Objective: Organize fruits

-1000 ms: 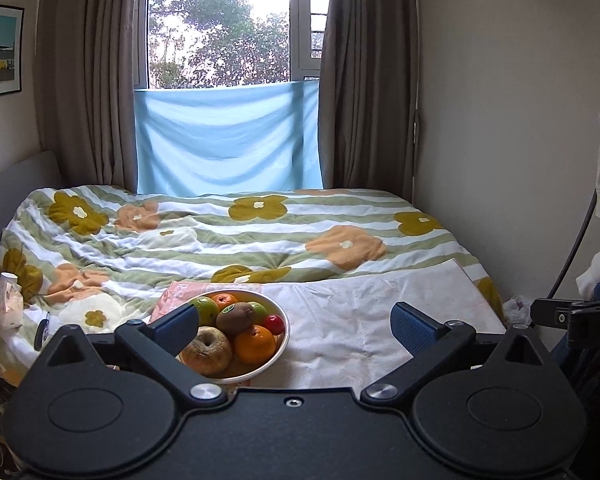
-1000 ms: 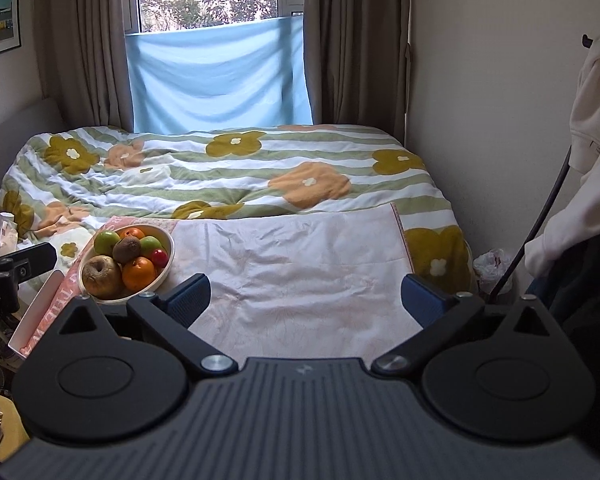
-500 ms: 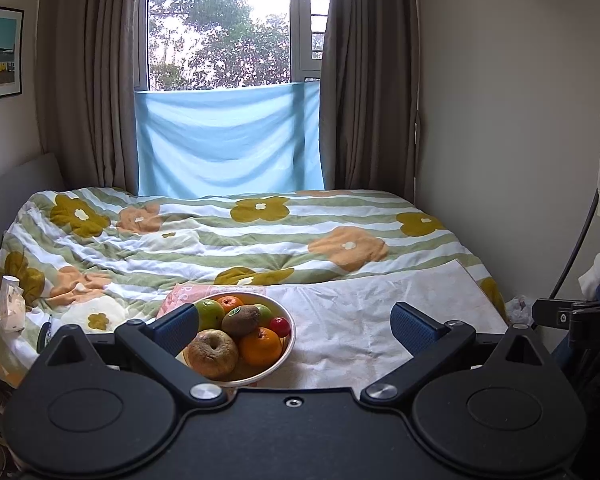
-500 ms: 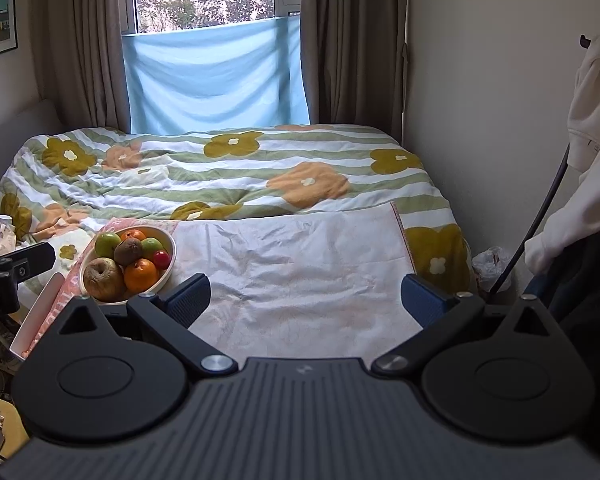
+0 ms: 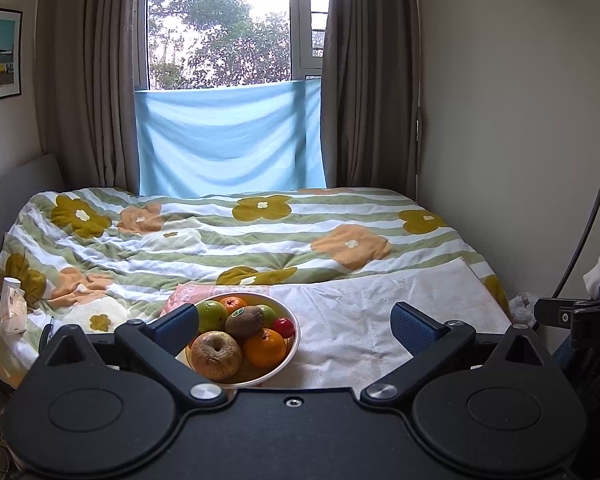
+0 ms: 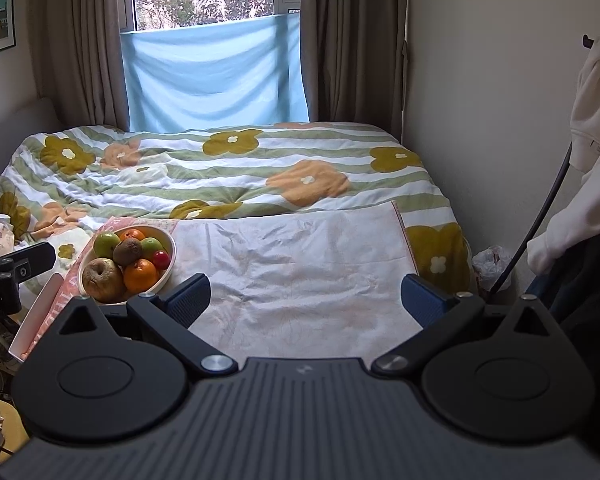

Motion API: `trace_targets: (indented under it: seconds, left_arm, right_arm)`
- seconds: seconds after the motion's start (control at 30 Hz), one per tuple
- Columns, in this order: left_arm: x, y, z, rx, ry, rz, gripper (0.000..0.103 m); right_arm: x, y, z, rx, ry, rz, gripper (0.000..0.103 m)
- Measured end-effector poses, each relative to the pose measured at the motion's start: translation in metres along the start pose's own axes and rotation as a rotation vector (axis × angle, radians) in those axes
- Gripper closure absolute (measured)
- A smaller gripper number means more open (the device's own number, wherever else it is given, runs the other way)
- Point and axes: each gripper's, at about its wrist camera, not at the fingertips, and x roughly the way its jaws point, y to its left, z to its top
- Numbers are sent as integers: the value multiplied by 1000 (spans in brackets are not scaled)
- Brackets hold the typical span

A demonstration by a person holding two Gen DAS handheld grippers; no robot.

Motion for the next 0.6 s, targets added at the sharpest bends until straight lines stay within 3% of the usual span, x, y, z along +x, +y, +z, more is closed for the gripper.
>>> trace_targets:
  seconds: [0.6]
  left_arm:
    - [12, 0, 5, 11, 2, 29, 0]
  right_arm:
    - [14, -5, 4, 14, 28, -7, 0]
